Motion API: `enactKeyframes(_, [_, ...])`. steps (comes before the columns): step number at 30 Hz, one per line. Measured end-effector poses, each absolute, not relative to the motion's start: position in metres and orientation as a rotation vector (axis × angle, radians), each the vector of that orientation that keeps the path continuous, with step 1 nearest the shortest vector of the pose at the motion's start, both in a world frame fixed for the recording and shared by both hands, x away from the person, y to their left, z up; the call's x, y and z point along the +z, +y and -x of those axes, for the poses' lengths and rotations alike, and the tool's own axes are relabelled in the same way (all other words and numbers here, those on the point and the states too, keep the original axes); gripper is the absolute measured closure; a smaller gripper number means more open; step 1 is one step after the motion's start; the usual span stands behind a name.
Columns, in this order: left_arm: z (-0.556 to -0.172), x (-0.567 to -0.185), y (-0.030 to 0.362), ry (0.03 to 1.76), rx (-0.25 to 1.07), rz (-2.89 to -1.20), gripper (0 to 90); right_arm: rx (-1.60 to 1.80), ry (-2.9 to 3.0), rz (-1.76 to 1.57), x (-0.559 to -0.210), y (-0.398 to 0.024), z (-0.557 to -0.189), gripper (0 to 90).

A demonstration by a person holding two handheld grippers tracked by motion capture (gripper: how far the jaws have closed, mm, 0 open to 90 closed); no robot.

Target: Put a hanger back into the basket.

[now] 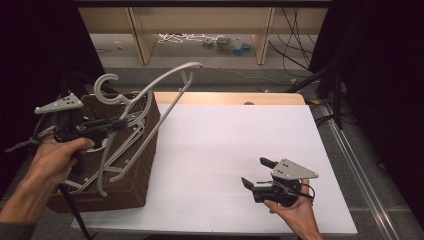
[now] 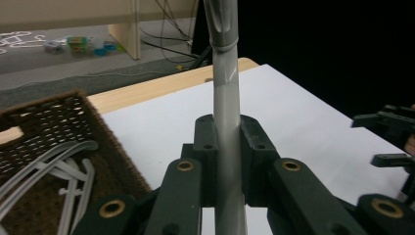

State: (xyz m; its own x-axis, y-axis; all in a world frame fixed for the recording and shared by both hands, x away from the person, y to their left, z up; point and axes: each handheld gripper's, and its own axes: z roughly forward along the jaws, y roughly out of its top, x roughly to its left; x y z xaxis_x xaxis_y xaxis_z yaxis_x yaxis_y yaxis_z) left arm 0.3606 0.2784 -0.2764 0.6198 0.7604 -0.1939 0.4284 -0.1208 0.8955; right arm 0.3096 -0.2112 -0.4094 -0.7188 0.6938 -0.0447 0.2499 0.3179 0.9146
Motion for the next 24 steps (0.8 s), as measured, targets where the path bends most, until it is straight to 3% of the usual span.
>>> enactKeyframes(24, [-0.385,-0.309,0.361,1.121,0.596,-1.765,79.6,1.365,2.172,-0.846,-0.412,-0.211,-0.310,17.1])
